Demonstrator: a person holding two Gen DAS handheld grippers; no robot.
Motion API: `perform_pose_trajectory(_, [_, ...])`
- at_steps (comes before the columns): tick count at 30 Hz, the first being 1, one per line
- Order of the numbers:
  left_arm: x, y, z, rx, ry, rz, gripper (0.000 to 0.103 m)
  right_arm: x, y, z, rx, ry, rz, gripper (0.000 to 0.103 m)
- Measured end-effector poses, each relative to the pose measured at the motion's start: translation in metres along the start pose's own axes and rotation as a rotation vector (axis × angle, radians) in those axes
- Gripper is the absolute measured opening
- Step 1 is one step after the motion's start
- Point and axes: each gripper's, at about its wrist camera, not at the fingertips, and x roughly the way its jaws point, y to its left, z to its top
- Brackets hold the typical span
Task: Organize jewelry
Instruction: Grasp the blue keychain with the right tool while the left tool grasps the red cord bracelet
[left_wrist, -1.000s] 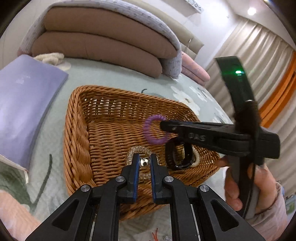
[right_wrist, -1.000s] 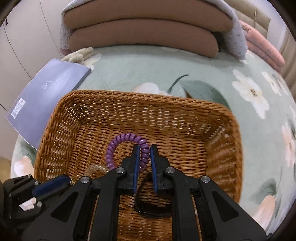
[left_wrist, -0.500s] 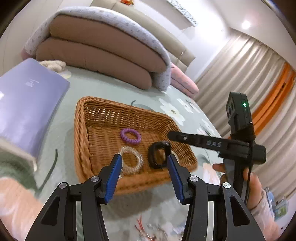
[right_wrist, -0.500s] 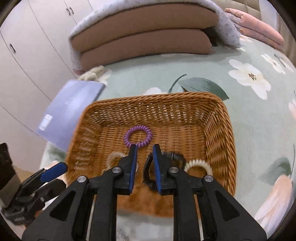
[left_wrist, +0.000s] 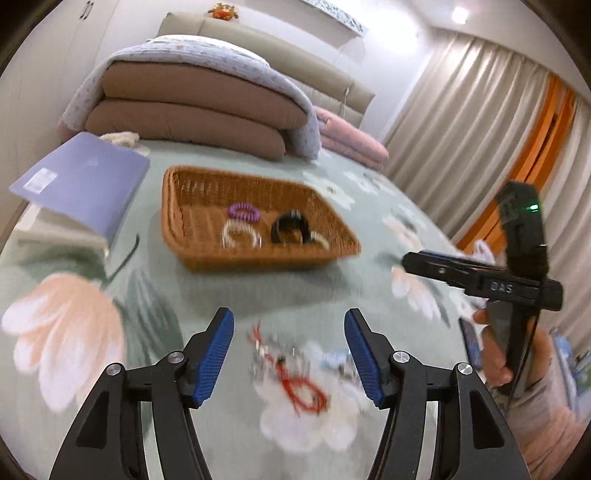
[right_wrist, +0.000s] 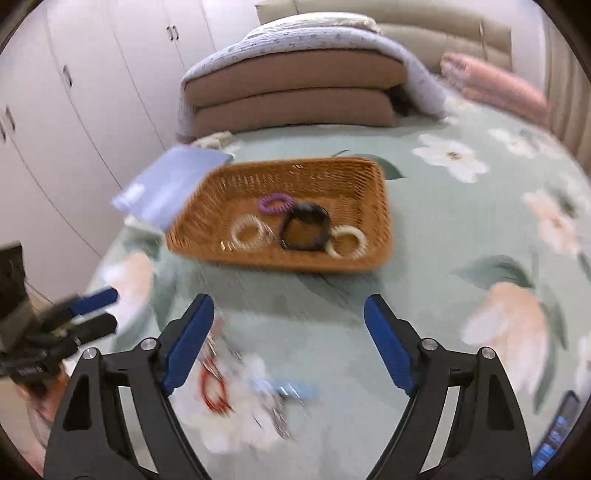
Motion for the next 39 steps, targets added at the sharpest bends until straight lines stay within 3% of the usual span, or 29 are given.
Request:
perform_pose_trajectory(8, [0.001,-0.021,-0.045,0.048,0.086,0.076,0.064,-0.019,0.010,-0.071,-0.156,0.039,-0.084,0.083])
perform_pose_trajectory(14, [0.010,-0.035,-0.066,0.084,0.128,0.144,0.064,-0.017,0.002,-0.098,-0.152,0.050,-0.065,0.082])
perform_pose_trajectory(25, [0.052,-0.044,-0.073,0.099,0.160,0.284,0.064,-0.006,-0.007,-0.107,-0.157,0.046,-0.042,0.082])
perform_pose_trajectory(29, [0.076,-0.043,-0.072,0.105,0.188,0.362,0.064,0.011,-0.017,-0.105,-0.166,0.073,-0.033,0.068])
perform_pose_trajectory(32, [0.087,-0.040,-0.076,0.117,0.217,0.405,0.052,0.026,-0.023,-0.103,-0.196,0.092,-0.032,0.060])
perform_pose_trajectory(39, [0.073,-0.032,-0.079,0.147,0.240,0.414,0.034,0.056,-0.024,-0.100,-0.293,0.124,0.015,0.055])
